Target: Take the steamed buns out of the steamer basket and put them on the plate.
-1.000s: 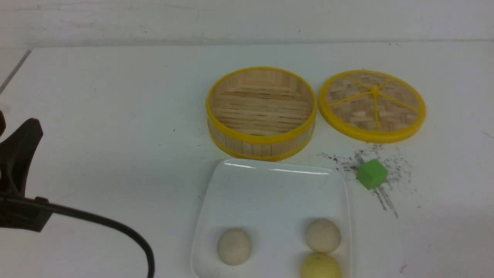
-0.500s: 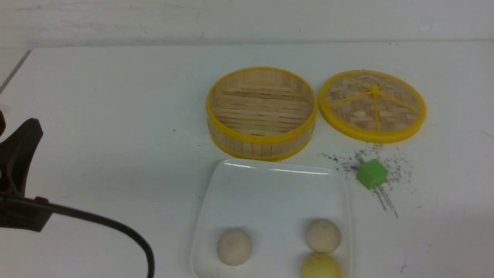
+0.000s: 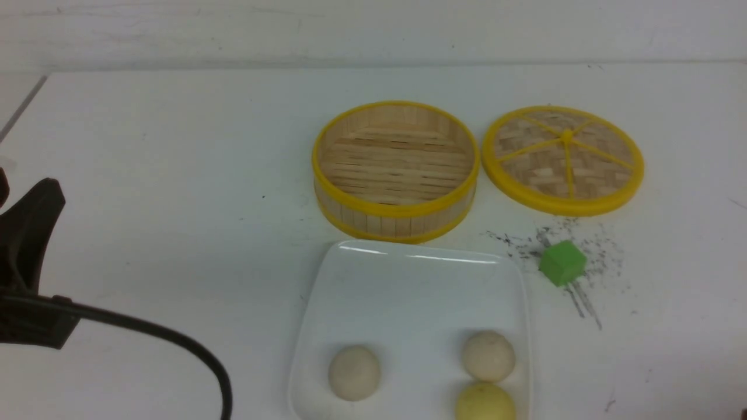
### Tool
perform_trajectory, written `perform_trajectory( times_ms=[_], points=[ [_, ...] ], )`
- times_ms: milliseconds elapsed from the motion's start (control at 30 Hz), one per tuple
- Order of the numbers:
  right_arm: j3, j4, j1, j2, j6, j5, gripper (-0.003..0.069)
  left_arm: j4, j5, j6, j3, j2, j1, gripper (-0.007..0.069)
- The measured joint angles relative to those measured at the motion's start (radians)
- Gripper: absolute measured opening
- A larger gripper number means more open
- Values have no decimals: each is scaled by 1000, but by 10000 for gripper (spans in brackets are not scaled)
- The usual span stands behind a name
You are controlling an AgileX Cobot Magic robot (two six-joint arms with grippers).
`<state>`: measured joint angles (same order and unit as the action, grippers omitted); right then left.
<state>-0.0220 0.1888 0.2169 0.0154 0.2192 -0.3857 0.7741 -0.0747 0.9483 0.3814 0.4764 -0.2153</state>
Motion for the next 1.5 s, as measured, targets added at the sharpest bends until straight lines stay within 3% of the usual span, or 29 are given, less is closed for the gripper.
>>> perform_trajectory(
  times_ms=[767, 1100, 1500],
  points=[
    [4, -27, -2, 0, 1, -29, 239, 0, 4, 0, 0, 0, 0, 317],
    [4, -27, -152, 0, 1, -32, 239, 0, 9, 0, 0, 0, 0, 317],
    [4, -28, -163, 0, 1, -32, 240, 0, 13, 0, 0, 0, 0, 317]
  ],
)
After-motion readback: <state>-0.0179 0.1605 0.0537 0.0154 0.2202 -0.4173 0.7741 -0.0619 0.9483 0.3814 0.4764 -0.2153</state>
